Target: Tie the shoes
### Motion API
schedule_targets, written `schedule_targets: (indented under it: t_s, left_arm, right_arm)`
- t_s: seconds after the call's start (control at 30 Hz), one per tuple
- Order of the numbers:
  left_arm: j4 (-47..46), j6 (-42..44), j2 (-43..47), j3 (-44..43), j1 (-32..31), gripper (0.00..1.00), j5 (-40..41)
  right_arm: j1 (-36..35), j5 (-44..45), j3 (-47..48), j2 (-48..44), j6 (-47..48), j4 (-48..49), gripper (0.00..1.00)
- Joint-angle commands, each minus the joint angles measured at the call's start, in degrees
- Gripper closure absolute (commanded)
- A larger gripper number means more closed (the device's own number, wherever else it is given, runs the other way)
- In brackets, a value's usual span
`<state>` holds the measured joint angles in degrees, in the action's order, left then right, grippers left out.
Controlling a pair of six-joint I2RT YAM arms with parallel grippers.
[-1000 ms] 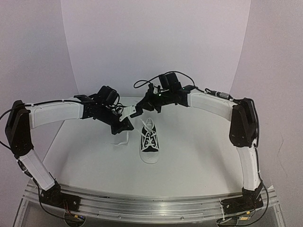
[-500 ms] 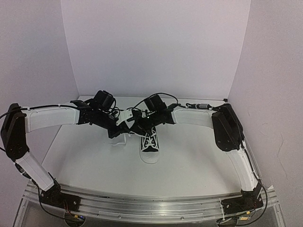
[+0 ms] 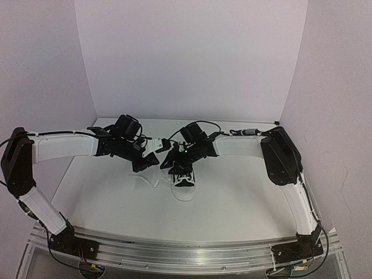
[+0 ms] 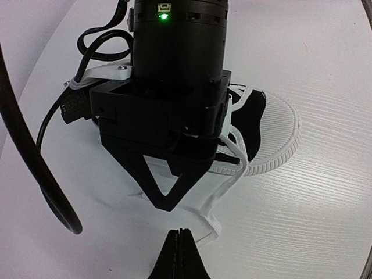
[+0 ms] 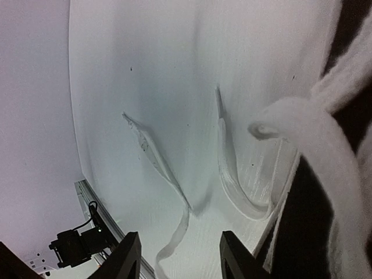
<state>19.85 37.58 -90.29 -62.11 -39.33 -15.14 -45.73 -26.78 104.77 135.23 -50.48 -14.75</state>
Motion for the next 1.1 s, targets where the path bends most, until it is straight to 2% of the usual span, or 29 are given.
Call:
schedule_targets:
  t_s: [0.0,0.23,0.33,0.43,0.57,0.67,0.77,0.9,1.07]
  left_arm:
    - [-3.38,-0.19,-0.96,-1.77,0.41,1.00,1.31]
    - [-1.45,-1.34,-5.96,-6.19,4.90,1.00,0.66]
    - [2.89,7.11,-6.58,-4.66,6.42,0.99,-5.62]
    - [2.84,15.68,-8.50,-1.27,9.31,0.78,-8.45]
    - [8.39,22.23,-12.04,-3.73,14.86,0.52,-9.53]
    - [11.25,28.64,-11.72,-3.10,15.82,0.39,-9.81]
    - [13.74,32.44,-13.56,-4.06,15.87,0.37,-9.14]
    - [18.66,35.84,-17.11,-7.17,16.55,0.39,-8.38]
    - [18.43,37.56,-19.03,-7.69,16.44,0.43,-7.95]
  right_arm:
    - [0.22,5.44,-0.09,-8.40,5.22,-1.14,0.51]
    - [1.26,14.37,-4.22,-15.87,9.90,-1.22,0.50]
    - [1.26,14.09,-7.07,-17.65,14.37,-1.43,0.49]
    - [1.21,14.92,-8.99,-19.62,18.57,-1.46,0.48]
    - [0.31,18.46,-7.43,-19.57,23.88,-2.95,0.48]
    - [-1.33,21.07,-3.25,-16.70,25.11,-7.30,0.47]
    - [-1.99,21.06,-2.53,-16.22,24.22,-8.06,0.46]
    - [-2.61,20.11,-2.40,-16.18,24.19,-8.08,0.47]
    - [-3.03,19.55,-2.86,-16.00,24.20,-8.10,0.50]
